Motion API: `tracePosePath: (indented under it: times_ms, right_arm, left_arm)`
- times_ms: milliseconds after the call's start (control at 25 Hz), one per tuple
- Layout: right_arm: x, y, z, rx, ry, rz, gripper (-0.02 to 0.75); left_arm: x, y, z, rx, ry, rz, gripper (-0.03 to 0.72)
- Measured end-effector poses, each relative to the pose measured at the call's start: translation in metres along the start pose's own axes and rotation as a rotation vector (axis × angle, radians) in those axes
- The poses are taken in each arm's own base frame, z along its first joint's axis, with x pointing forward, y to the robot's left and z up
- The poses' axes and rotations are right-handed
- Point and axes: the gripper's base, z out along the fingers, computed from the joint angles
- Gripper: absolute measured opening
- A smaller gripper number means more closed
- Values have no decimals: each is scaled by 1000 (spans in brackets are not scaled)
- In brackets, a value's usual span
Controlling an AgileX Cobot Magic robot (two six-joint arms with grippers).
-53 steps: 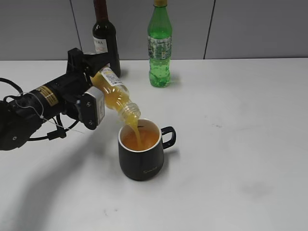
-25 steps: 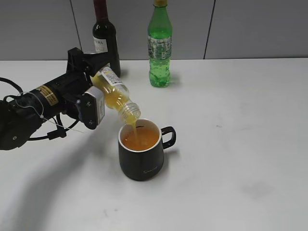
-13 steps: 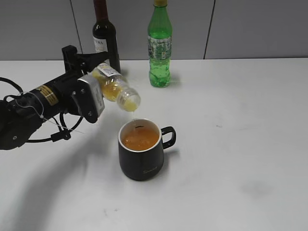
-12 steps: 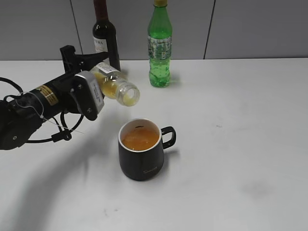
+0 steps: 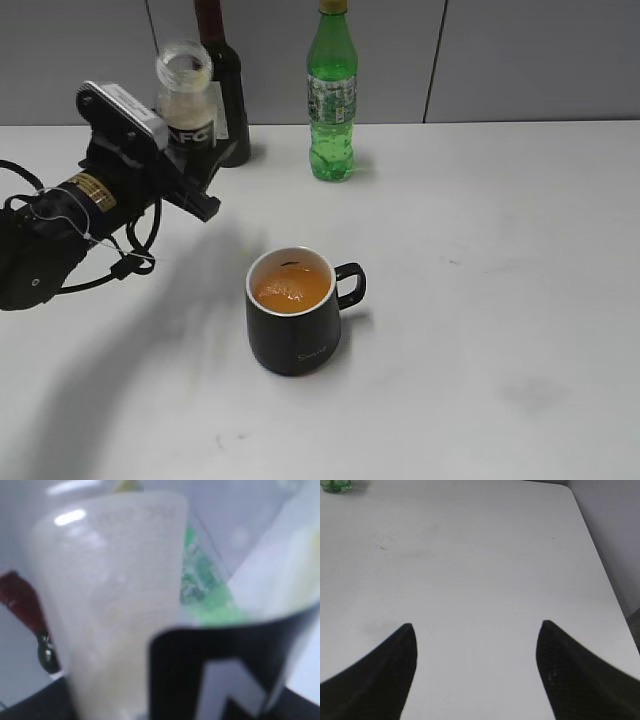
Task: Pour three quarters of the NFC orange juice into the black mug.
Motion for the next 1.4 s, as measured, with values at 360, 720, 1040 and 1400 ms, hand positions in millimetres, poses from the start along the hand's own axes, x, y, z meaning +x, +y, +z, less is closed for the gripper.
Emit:
tracePosePath:
  times_ms: [360,720,1040,1400]
  right_arm:
    - [0,0,0,0,0,0,564]
    - [0,0,0,0,0,0,564]
    - [0,0,0,0,0,0,564]
    - [0,0,0,0,0,0,564]
  left_arm:
    - [23,19,-5,-268,196,-503,472]
    - [50,48,-11,-399,295,-559,472]
    - [75,37,3,-366,331,-632,472]
    - [99,15,10,-310,377,-645,472]
